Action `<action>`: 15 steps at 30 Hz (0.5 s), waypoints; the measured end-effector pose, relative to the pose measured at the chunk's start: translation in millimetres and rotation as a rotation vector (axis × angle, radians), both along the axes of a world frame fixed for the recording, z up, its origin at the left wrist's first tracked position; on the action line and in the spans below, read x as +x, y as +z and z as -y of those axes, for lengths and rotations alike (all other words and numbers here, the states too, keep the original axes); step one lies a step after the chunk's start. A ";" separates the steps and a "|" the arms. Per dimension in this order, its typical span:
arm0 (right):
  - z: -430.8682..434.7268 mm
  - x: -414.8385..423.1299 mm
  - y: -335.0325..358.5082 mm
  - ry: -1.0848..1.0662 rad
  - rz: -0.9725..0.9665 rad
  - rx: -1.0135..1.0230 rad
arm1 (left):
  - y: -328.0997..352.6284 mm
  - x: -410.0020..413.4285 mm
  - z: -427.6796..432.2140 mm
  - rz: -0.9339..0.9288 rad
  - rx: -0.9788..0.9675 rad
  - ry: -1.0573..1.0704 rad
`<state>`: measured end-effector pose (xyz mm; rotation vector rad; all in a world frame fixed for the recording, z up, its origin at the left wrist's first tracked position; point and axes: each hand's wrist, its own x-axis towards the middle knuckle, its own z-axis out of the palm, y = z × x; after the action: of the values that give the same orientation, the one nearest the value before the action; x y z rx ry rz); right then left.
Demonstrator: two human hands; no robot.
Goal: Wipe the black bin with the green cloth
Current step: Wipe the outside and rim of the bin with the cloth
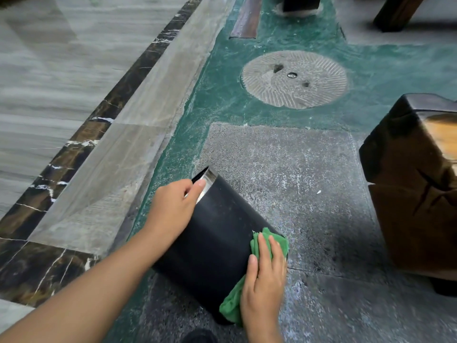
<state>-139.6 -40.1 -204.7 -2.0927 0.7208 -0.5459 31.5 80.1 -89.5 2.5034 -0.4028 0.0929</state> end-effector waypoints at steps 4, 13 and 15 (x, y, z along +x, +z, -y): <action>19.5 7.8 -0.3 -0.080 -0.013 0.125 | -4.7 -9.2 5.6 0.036 0.002 -0.035; 96.3 37.2 10.3 -0.052 -0.118 0.407 | 2.6 -26.9 12.6 0.084 -0.182 -0.280; 97.8 37.4 10.3 -0.100 -0.051 0.426 | 1.6 -31.9 17.1 0.107 -0.165 -0.369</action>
<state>-102.3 -137.9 -194.4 -1.6859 0.8890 -0.3558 -0.4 62.9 -87.9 2.2294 -0.8577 0.1077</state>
